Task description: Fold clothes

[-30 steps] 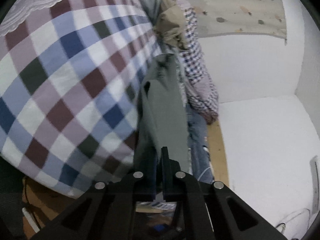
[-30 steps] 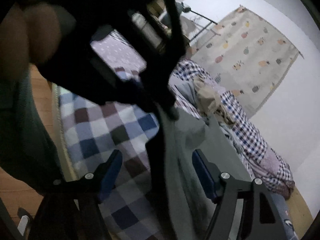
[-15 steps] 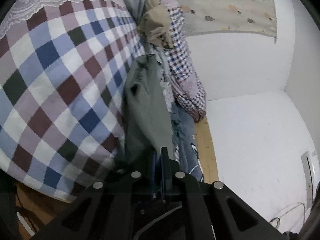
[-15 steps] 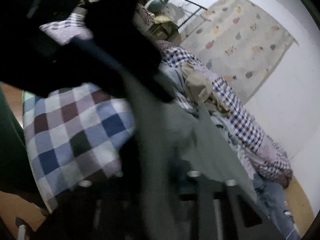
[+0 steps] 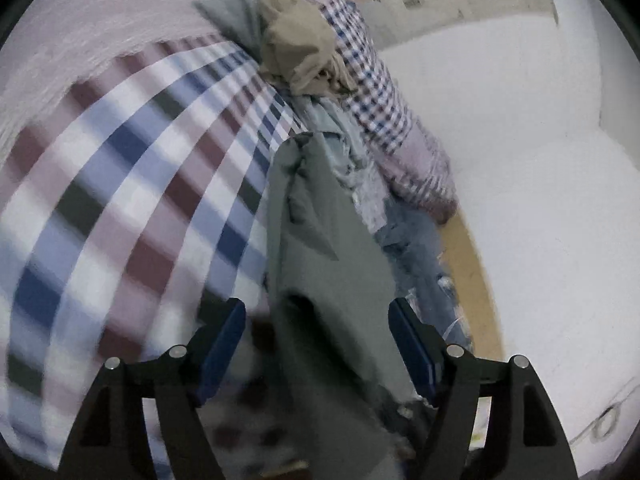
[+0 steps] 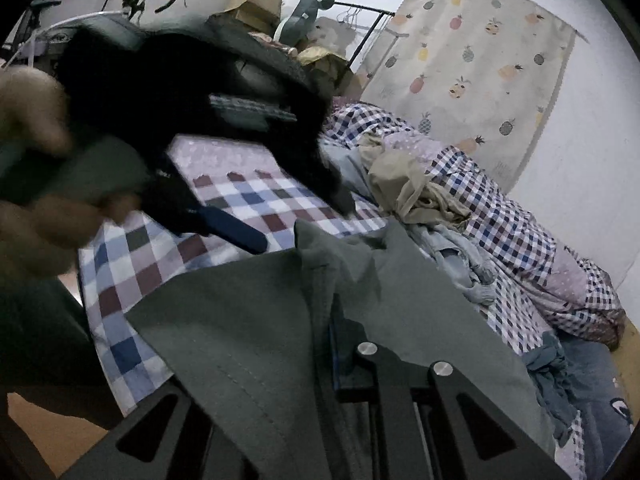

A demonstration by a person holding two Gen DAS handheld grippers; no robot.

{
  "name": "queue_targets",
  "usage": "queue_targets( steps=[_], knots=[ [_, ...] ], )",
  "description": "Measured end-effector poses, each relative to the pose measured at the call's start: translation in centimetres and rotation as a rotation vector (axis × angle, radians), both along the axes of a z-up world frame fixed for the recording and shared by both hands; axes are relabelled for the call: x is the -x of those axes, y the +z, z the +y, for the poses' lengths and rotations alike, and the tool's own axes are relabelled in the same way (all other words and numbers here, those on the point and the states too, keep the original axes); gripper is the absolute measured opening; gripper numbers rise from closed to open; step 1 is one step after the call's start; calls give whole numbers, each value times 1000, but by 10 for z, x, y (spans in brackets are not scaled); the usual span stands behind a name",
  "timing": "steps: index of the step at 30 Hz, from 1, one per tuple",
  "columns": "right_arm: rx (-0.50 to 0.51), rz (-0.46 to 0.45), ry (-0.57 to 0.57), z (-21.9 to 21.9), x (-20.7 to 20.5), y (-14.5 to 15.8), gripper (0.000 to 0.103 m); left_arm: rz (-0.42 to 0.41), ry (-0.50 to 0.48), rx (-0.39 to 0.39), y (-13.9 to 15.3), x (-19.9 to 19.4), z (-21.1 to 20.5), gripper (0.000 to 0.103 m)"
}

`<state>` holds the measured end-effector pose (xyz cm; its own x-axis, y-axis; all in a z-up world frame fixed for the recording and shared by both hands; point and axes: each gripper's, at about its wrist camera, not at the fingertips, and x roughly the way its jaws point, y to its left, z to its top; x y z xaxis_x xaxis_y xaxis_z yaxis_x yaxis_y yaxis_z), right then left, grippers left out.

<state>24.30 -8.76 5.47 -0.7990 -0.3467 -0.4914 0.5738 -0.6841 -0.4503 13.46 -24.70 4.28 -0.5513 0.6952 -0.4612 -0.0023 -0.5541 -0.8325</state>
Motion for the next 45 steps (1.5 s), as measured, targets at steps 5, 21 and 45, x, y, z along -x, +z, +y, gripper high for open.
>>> queue_targets(
  steps=[5,21,45],
  knots=[
    [47,-14,4,7,-8,14,9,5,-109,-26,-3,45,10,77],
    [134,-49,26,30,-24,45,8,-17,-225,12,-15,146,39,48],
    [453,-303,-51,38,-28,53,5,120,-87,-17,61,129,7,8]
  ],
)
